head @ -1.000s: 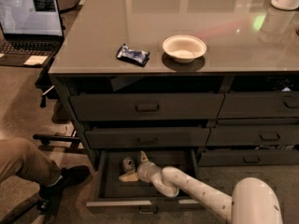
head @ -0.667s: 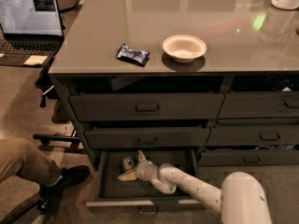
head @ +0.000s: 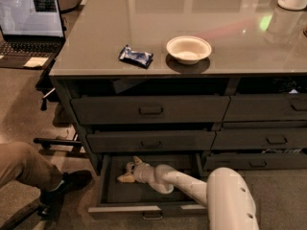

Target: Pick 7up can from bottom drawer and place on counter

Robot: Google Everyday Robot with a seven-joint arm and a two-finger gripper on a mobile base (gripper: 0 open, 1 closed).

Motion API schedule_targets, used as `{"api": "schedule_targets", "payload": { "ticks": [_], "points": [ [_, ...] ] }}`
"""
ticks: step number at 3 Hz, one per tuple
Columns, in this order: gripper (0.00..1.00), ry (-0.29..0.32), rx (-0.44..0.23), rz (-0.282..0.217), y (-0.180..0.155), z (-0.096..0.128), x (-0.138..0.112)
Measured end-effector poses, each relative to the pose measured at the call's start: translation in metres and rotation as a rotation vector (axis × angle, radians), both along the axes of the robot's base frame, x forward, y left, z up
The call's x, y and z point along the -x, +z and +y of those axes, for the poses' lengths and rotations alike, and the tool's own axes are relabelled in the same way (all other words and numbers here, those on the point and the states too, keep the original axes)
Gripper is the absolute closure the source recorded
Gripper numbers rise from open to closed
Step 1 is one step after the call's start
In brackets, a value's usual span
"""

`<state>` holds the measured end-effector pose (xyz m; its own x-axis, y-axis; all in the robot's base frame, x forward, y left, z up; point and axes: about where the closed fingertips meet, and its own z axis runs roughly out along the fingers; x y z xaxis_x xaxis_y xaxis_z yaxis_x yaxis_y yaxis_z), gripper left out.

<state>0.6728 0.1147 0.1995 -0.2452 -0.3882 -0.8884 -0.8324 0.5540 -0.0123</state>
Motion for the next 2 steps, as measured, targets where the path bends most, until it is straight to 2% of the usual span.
{"api": "schedule_targets", "payload": {
  "ticks": [2],
  "points": [
    [0.64,0.035,0.042,0.004,-0.0117,0.0205,-0.0083]
  ]
}}
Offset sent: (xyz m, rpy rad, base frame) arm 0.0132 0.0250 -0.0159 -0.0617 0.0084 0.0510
